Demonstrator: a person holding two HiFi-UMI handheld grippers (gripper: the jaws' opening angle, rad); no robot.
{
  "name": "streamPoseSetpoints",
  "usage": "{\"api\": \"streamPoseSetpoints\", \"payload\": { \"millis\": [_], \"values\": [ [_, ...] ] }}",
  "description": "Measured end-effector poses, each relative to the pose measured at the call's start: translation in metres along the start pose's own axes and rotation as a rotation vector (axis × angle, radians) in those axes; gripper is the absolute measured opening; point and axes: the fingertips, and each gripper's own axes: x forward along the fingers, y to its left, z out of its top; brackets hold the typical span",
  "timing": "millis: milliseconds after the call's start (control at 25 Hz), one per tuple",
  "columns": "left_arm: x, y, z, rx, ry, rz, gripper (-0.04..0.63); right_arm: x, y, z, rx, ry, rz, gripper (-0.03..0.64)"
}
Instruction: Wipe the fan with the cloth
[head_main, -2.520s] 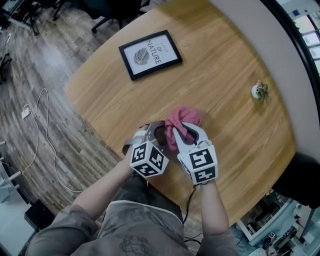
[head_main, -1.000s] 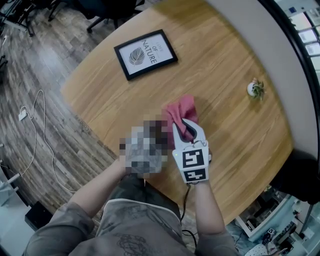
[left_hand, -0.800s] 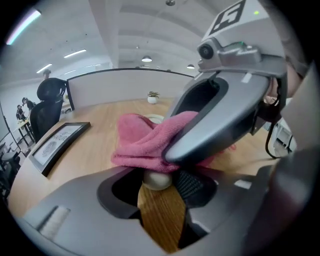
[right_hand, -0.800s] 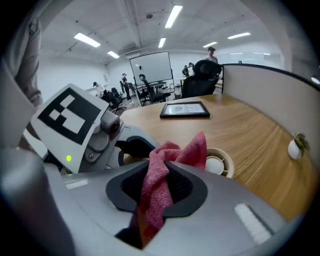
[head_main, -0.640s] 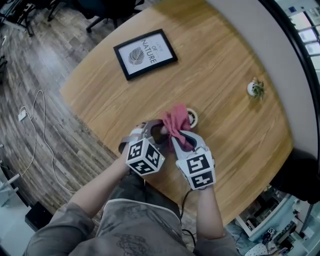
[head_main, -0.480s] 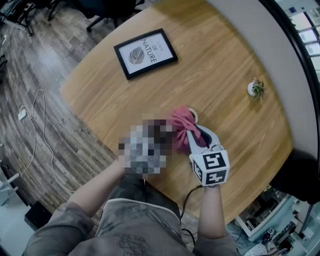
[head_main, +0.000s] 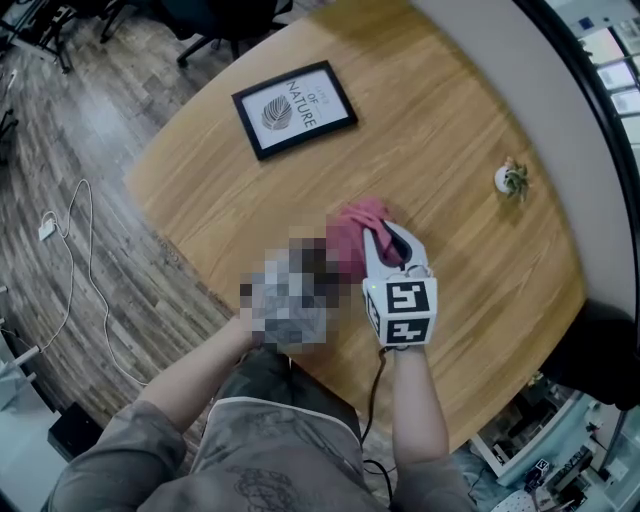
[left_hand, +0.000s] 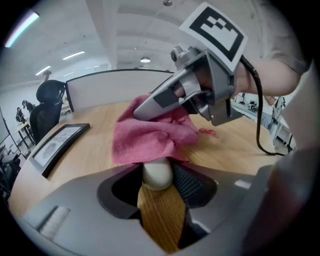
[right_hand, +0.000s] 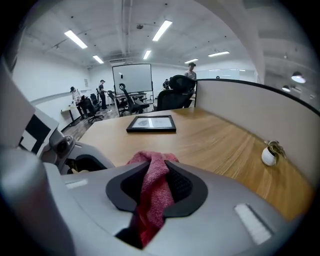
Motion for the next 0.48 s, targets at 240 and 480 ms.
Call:
{"api": "streamPoseSetpoints", "payload": {
  "millis": [240, 480],
  "values": [
    [0.002, 0.001, -0.001, -0.022, 0.011, -0.013, 0.192, -0.007, 0.055, -0.022, 0.013, 0.071, 0.185, 0.075],
    [0.005, 0.001, -0.001, -0.069, 0.029, -0.042, 0.195, -0.04, 0.065, -0.022, 0.068, 0.07, 0.183, 0.075]
  ]
}}
